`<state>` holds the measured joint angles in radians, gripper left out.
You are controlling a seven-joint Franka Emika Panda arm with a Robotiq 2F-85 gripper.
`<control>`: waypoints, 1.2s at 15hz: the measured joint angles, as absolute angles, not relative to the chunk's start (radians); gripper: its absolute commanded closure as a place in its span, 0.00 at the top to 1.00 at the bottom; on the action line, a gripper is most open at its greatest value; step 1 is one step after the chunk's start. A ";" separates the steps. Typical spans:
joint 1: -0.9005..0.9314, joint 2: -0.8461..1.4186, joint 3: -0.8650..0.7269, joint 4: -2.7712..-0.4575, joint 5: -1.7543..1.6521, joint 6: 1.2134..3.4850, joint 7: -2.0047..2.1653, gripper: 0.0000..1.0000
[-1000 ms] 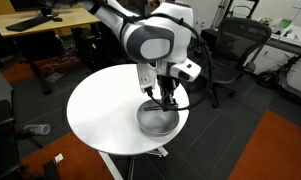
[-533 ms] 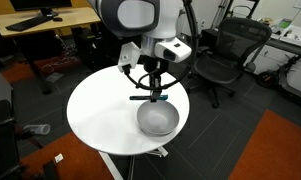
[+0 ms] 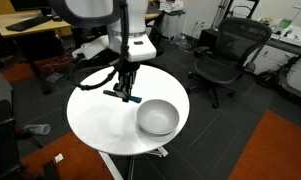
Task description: Remove the marker from the grey bowl
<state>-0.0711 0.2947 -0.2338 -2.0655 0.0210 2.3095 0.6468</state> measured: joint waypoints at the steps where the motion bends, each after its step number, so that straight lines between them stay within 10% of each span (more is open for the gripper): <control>1: -0.066 0.272 -0.234 -2.098 0.017 2.314 0.698 0.05; 18: -0.064 0.359 -0.232 -2.269 0.042 2.613 1.008 0.05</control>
